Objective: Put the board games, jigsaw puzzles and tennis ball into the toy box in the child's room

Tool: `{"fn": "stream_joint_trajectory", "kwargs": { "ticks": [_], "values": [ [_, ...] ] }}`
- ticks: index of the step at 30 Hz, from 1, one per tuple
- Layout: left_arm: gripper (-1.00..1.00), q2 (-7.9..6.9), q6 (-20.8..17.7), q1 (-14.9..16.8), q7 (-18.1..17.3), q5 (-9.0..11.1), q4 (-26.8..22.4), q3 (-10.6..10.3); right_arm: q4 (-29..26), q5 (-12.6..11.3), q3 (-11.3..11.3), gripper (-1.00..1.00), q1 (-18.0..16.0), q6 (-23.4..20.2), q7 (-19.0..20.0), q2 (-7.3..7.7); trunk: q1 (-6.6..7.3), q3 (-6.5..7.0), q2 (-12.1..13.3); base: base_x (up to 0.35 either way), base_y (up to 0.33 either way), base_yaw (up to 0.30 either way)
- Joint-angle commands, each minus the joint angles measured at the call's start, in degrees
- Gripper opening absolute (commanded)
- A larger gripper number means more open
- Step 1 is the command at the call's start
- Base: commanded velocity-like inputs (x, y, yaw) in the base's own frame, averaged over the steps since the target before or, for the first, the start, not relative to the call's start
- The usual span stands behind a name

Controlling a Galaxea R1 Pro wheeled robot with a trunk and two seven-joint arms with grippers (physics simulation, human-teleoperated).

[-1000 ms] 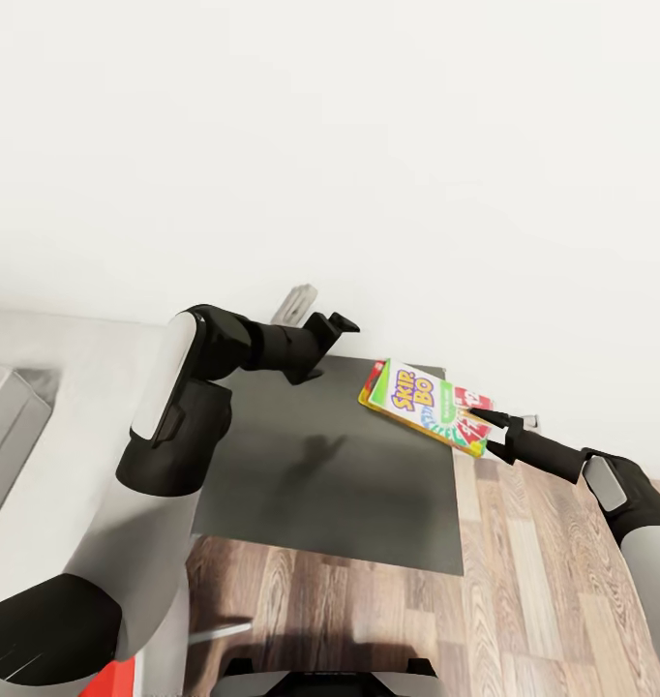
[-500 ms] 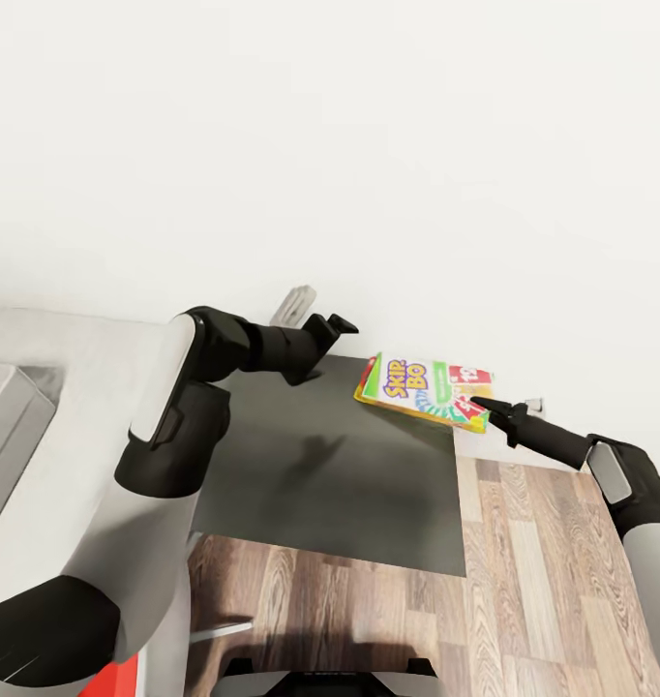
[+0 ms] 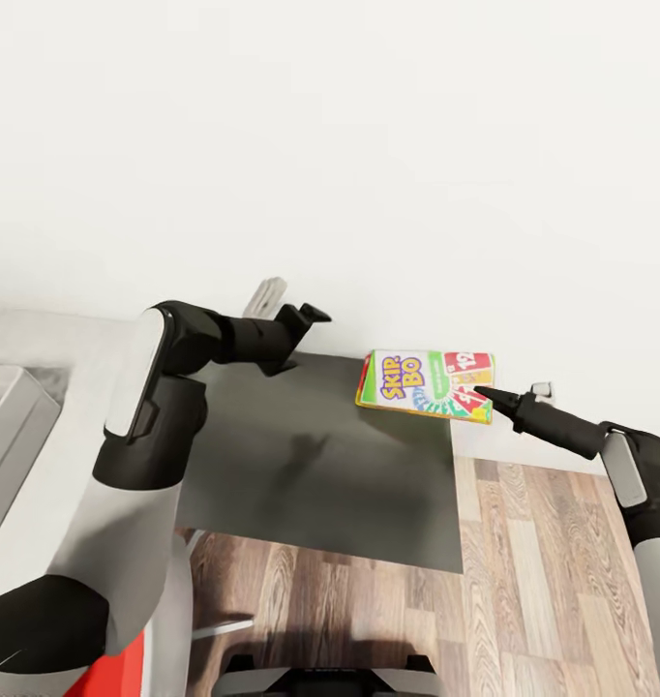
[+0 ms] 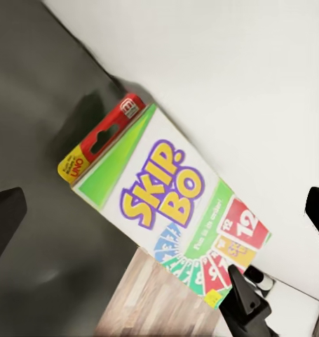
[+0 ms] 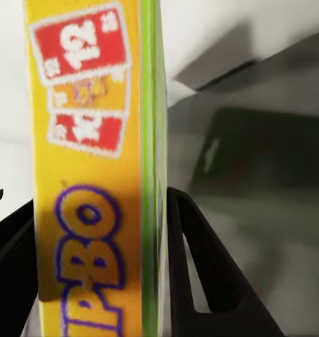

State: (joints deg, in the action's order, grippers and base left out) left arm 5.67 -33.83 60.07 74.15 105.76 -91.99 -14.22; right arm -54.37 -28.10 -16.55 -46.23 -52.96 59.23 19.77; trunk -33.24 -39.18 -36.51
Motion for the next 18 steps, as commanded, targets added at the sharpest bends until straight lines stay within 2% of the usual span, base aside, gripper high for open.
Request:
{"fn": "stream_joint_trajectory", "kwargs": {
  "ticks": [1,9,12,16,18],
  "values": [
    [1.00,0.00,-0.5,0.1,0.4,0.2,0.0,0.4,-0.2,0.1,0.0,-1.00,0.0,-0.2,0.2,0.00,0.21,0.13,0.4,0.000,0.000,0.000],
    [1.00,-0.03,-0.5,0.7,0.4,0.4,0.0,1.1,-0.8,0.1,0.1,-1.00,0.2,-0.2,0.5,0.00,1.96,1.57,3.6,0.000,0.000,0.000],
    [1.00,-0.05,-0.5,1.5,0.5,0.6,0.0,1.2,-1.9,0.1,0.1,-1.00,0.2,-0.2,2.1,0.11,2.62,2.11,4.8,0.000,0.000,0.000],
    [1.00,-0.05,-0.6,2.8,0.6,0.8,0.0,2.4,-3.2,0.1,0.0,-1.00,1.0,-0.5,5.3,0.46,3.50,2.82,6.4,0.000,0.000,0.000],
    [1.00,-0.11,-1.1,3.8,0.8,0.9,0.0,3.3,-4.6,0.1,-0.1,-1.00,1.3,-3.1,6.3,0.71,3.94,3.18,7.2,0.000,0.000,0.000]
  ]
}}
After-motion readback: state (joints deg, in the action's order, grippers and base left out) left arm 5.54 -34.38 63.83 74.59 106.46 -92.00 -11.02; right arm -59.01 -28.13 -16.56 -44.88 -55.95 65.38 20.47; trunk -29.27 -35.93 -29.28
